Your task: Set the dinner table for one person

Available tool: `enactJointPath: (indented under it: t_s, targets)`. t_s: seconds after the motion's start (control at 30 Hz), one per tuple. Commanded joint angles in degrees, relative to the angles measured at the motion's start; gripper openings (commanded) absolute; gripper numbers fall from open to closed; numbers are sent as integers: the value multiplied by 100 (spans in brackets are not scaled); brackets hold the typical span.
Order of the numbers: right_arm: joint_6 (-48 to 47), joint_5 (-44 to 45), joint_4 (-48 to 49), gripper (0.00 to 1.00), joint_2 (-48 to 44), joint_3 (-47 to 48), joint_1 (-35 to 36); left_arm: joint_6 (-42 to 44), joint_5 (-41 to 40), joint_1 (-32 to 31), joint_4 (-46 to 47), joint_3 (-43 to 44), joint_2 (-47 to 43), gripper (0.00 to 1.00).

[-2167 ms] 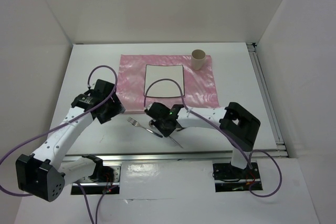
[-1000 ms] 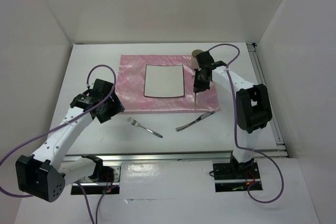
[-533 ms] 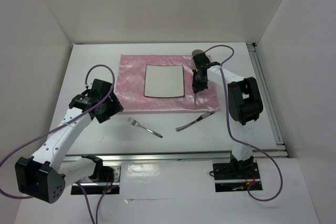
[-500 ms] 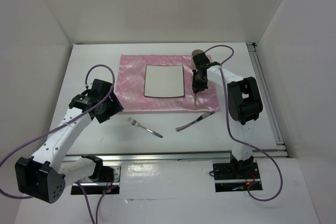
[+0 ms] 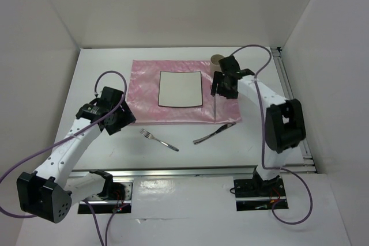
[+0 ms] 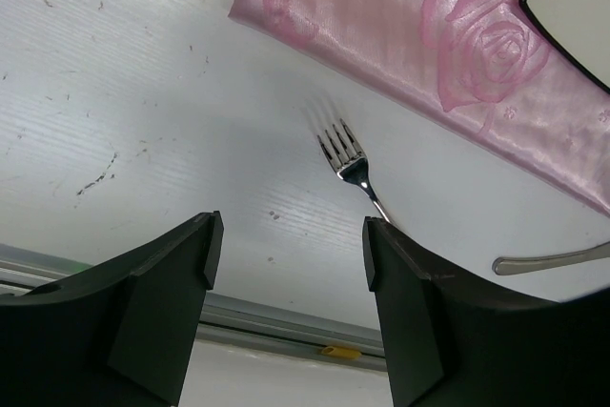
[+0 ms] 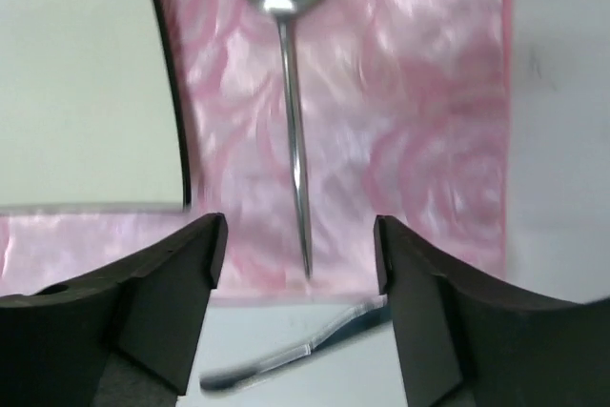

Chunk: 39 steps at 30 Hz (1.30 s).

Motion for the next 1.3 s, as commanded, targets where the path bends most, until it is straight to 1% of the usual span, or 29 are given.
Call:
enactJointPath:
  t_s: [0.0,0.03,0.07,0.1,0.13,0.17,0.2,0.27,0.3,0.43,0.53,0.6,0.73,0.8,0.83,0.93,1.03,1.17,1.2,1.23,1.27]
  targets:
    - [508,9,-455,76,-1214,-658,190,110,22,28,94,52,-14,77]
    - [649,166,-570,85,-1357,-981,556,110,22,28,94,52,-14,77]
    - [990,376,-823,88,-1550,-1124,760,162,74,28,164,-1,-14,77]
    - [1229,431,-982,90,-1613,-1221,1093,163,74,28,217,-1,-14,77]
    - [1440,431,-1106,92,-1665,-1413,1227,163,144,28,217,-1,38,77]
    - [1625,344,-1176,92,-1666,-1502,1350,163,145,28,217,-1,91,77]
    - [2053,343,-1229,92,-1744,-1599,1438,215,197,28,278,-1,91,77]
    - [2459,212,-1283,92,-1798,-1845,1649,216,197,28,279,-1,144,77]
    - [2836,107,-1283,92,-1798,-1907,1650,216,197,28,279,-1,196,77]
    - [3585,-192,-1221,92,-1552,-2022,1650,277,250,28,384,-62,127,77]
    - [4060,-377,-1221,86,-1316,-2022,1650,330,250,28,384,-63,65,77]
    - [4271,-317,-1221,84,-1174,-2022,1650,330,250,28,384,-63,65,77]
    - [4657,-263,-1160,77,-902,-1969,1650,392,250,28,384,-168,-119,77]
    - [4737,-211,-1160,73,-831,-1969,1650,392,250,28,384,-168,-181,77]
    - [4807,-211,-1212,73,-779,-1969,1650,444,250,28,384,-168,-181,77]
    - [4860,-211,-1143,65,-717,-2092,1650,444,180,80,332,-220,-243,77]
    - [4940,-150,-950,61,-664,-2154,1650,497,180,81,331,-221,-243,77]
    - [4993,-35,-720,59,-664,-2373,1650,497,180,81,331,-221,-243,77]
    - [4993,-35,-720,58,-664,-2443,1598,497,180,81,331,-221,-243,77]
    - [5062,-35,-720,53,-664,-2444,1597,549,180,81,331,-221,-243,77]
    - [5063,26,-720,50,-664,-2505,1597,550,180,81,331,-221,-243,77]
